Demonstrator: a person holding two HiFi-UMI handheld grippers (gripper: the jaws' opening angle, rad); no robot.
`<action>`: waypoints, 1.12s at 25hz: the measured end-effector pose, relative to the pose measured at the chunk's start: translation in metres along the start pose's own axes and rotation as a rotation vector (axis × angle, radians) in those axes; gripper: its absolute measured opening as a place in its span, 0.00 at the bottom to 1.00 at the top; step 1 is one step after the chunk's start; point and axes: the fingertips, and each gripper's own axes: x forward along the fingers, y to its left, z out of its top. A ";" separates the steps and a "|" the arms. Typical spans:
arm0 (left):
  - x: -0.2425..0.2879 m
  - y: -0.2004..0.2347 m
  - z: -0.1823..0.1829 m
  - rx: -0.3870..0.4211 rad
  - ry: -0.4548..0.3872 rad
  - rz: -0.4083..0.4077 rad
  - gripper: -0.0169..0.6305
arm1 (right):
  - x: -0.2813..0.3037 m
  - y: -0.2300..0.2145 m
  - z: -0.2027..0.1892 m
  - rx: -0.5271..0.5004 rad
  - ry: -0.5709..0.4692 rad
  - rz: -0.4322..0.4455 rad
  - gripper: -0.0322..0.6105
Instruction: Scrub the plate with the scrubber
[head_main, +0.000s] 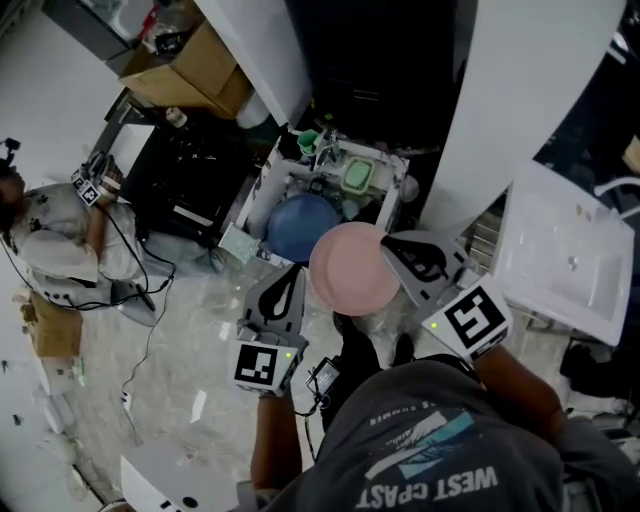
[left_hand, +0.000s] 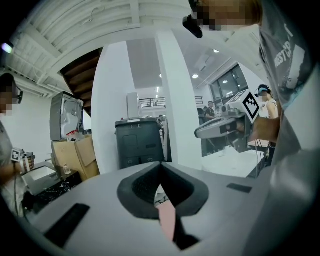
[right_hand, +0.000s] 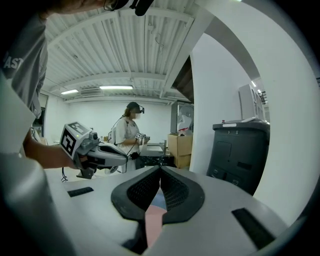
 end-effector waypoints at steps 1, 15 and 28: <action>0.003 0.008 -0.002 -0.008 0.003 0.003 0.03 | 0.006 -0.001 0.000 -0.002 0.006 0.002 0.10; 0.006 0.177 -0.096 -0.138 0.092 0.217 0.03 | 0.117 0.012 -0.008 -0.019 0.105 0.070 0.10; 0.012 0.292 -0.239 -0.337 0.256 0.405 0.10 | 0.186 0.022 -0.047 0.003 0.239 0.107 0.10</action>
